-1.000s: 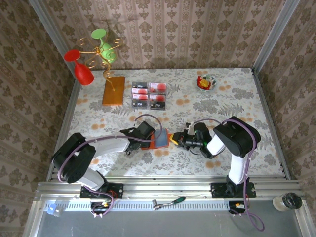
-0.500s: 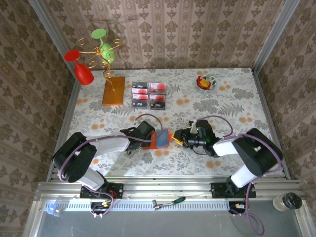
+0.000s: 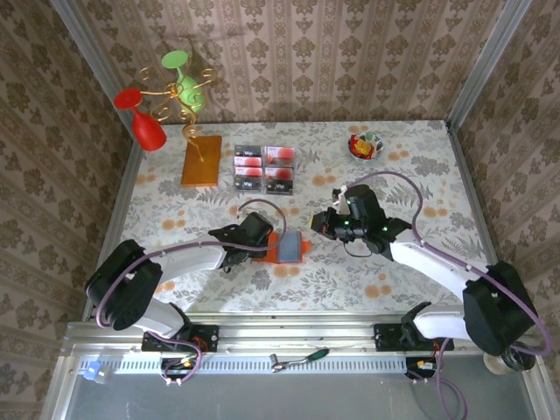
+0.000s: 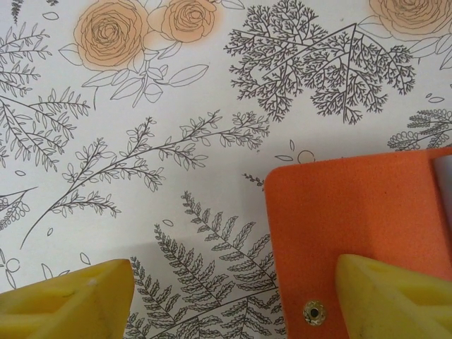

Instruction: Put the credit cards into the card holder

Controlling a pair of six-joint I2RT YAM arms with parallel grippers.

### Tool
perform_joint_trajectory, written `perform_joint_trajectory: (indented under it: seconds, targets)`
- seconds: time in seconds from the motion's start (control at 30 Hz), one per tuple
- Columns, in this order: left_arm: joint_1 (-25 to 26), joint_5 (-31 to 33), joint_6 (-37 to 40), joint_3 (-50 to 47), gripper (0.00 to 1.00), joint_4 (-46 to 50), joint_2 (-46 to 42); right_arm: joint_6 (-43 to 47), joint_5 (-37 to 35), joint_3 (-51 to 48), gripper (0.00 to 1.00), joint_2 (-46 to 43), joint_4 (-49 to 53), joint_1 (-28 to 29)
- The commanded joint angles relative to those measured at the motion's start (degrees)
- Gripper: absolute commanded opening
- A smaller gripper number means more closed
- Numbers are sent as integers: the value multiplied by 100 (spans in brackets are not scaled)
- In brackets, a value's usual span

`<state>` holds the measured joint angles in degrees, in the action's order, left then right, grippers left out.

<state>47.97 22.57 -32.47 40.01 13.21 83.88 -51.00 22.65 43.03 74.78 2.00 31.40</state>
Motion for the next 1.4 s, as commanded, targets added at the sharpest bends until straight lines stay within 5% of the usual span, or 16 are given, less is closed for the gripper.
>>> perform_joint_trajectory:
  seconds: [0.0,0.27,0.5,0.93,1.37]
  targets:
    - [29,142,108,-12,76,10,-83,269,-187,360,3,453,468,311]
    - [29,170,161,18,76,14,-38,135,-213,904,0,2020,-200,690]
    - [31,204,142,-70,76,-41,-29,128,-488,598,0,2501,-553,591]
    - [35,388,-5,-208,76,-133,486,-135,-621,-191,0,2357,-1050,560]
    - [66,467,-14,-208,76,-60,507,204,-349,181,0,1964,-803,560]
